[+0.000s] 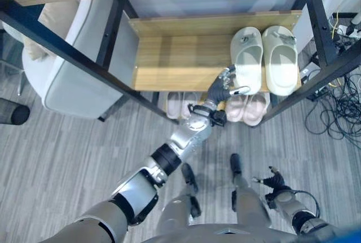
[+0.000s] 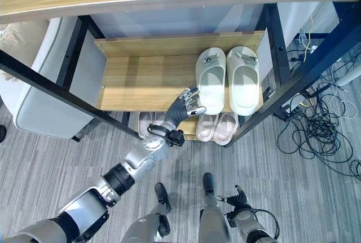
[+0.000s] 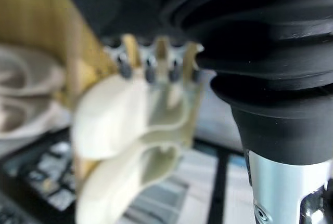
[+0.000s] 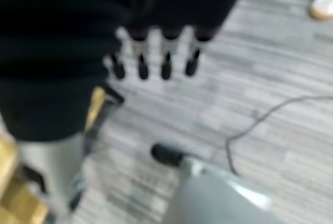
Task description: Arrange the slippers neatly on the shoe rack.
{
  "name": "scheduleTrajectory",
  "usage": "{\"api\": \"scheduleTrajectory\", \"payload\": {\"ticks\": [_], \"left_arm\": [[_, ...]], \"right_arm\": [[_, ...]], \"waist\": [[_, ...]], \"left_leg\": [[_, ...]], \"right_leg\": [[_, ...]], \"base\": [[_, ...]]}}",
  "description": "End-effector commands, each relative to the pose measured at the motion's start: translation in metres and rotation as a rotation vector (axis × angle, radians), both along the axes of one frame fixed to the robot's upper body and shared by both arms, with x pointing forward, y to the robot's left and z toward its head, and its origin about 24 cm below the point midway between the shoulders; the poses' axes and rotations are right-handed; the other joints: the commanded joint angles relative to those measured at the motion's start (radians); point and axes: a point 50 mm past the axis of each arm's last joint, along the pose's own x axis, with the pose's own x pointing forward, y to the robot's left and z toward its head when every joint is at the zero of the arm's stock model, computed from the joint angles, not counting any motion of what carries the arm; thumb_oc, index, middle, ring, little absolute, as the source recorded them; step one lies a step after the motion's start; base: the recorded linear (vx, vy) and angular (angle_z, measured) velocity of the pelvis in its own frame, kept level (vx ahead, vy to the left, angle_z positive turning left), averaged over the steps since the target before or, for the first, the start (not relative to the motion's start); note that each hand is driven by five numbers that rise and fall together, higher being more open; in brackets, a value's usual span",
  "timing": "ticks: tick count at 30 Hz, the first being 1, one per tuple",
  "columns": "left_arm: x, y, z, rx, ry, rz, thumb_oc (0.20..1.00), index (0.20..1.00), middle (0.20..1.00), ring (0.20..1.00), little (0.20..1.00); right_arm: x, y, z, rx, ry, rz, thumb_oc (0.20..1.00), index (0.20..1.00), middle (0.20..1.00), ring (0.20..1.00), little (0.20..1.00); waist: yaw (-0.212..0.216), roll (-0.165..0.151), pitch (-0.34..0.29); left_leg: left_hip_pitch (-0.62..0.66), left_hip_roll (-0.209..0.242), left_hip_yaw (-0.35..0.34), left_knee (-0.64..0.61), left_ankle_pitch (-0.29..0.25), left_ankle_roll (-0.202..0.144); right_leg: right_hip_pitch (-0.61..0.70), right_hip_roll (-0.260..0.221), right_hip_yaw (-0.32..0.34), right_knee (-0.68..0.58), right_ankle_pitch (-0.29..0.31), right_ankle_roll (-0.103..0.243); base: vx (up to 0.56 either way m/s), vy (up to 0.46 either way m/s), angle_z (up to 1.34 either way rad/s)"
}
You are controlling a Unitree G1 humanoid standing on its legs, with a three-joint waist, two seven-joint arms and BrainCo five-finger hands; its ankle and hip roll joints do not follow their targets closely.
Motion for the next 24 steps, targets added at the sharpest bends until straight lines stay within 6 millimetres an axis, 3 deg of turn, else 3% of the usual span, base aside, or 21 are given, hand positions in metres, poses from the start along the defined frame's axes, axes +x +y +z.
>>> {"api": "scheduleTrajectory", "payload": {"ticks": [1, 4, 9, 14, 16, 19, 22, 24], "left_arm": [[-0.004, 0.002, 0.038, -0.102, -0.152, -0.038, 1.0, 1.0, 1.0, 1.0, 1.0], [-0.007, 0.024, 0.042, -0.124, -0.175, -0.011, 1.0, 1.0, 1.0, 1.0, 1.0], [-0.016, 0.042, 0.033, -0.092, -0.166, -0.03, 1.0, 1.0, 1.0, 1.0, 1.0], [-0.035, 0.073, 0.002, 0.035, -0.123, -0.037, 1.0, 1.0, 1.0, 1.0, 1.0], [-0.054, 0.096, -0.031, 0.033, 0.015, -0.023, 1.0, 1.0, 1.0, 1.0, 1.0], [-0.068, 0.115, -0.044, 0.017, 0.089, -0.013, 1.0, 1.0, 1.0, 1.0, 1.0], [-0.089, 0.14, -0.055, -0.046, 0.199, -0.028, 1.0, 1.0, 1.0, 1.0, 1.0], [-0.093, 0.144, -0.06, -0.033, 0.223, -0.03, 1.0, 1.0, 1.0, 1.0, 1.0]], "right_arm": [[0.008, -0.008, 0.006, -0.018, -0.03, -0.006, 1.0, 1.0, 1.0, 1.0, 1.0], [0.004, -0.006, 0.004, 0.002, -0.022, -0.03, 1.0, 1.0, 1.0, 1.0, 1.0], [0.0, -0.004, 0.001, 0.008, -0.003, -0.033, 1.0, 1.0, 1.0, 1.0, 1.0], [0.001, -0.002, 0.0, 0.005, -0.002, -0.024, 1.0, 1.0, 1.0, 1.0, 1.0], [0.001, -0.003, 0.0, -0.003, 0.004, -0.024, 1.0, 1.0, 1.0, 1.0, 1.0], [-0.002, -0.005, -0.001, -0.007, 0.014, -0.022, 1.0, 1.0, 1.0, 1.0, 1.0], [-0.02, -0.008, -0.008, -0.007, 0.065, -0.021, 1.0, 1.0, 1.0, 1.0, 1.0], [-0.023, -0.008, -0.009, -0.002, 0.073, -0.021, 1.0, 1.0, 1.0, 1.0, 1.0]], "waist": [[0.028, 0.043, 0.022], [0.044, 0.053, 0.01], [0.063, 0.068, 0.005], [0.078, 0.076, 0.005], [0.087, 0.076, 0.009], [0.091, 0.073, 0.004], [0.098, 0.06, -0.003], [0.1, 0.055, -0.008]], "left_leg": [[-0.049, -0.001, -0.13, 0.013, -0.024, -0.021], [-0.042, -0.005, -0.14, 0.013, -0.023, -0.021], [-0.037, -0.01, -0.152, 0.013, -0.025, -0.018], [-0.035, -0.014, -0.153, 0.013, -0.026, -0.018], [-0.031, -0.013, -0.153, 0.013, -0.03, -0.019], [-0.033, -0.012, -0.154, 0.013, -0.028, -0.02], [-0.026, -0.012, -0.16, 0.013, -0.031, -0.021], [-0.027, -0.011, -0.162, 0.013, -0.03, -0.021]], "right_leg": [[-0.067, -0.01, -0.063, 0.096, -0.096, 0.025], [-0.05, -0.012, -0.071, 0.095, -0.1, 0.025], [-0.039, -0.016, -0.08, 0.101, -0.106, 0.025], [-0.034, -0.018, -0.081, 0.097, -0.103, 0.027], [-0.028, -0.018, -0.081, 0.098, -0.105, 0.027], [-0.028, -0.017, -0.08, 0.096, -0.099, 0.026], [-0.014, -0.013, -0.084, 0.095, -0.103, 0.026], [-0.014, -0.012, -0.085, 0.093, -0.102, 0.025]], "base": [[0.0, 0.0, 0.0], [0.0, 0.0, 0.0], [-0.01, 0.007, 0.12], [0.0, 0.0, 0.0], [0.0, 0.0, 0.0], [0.0, 0.003, 0.03], [0.0, -0.005, 0.04], [0.01, -0.023, 0.13]]}}
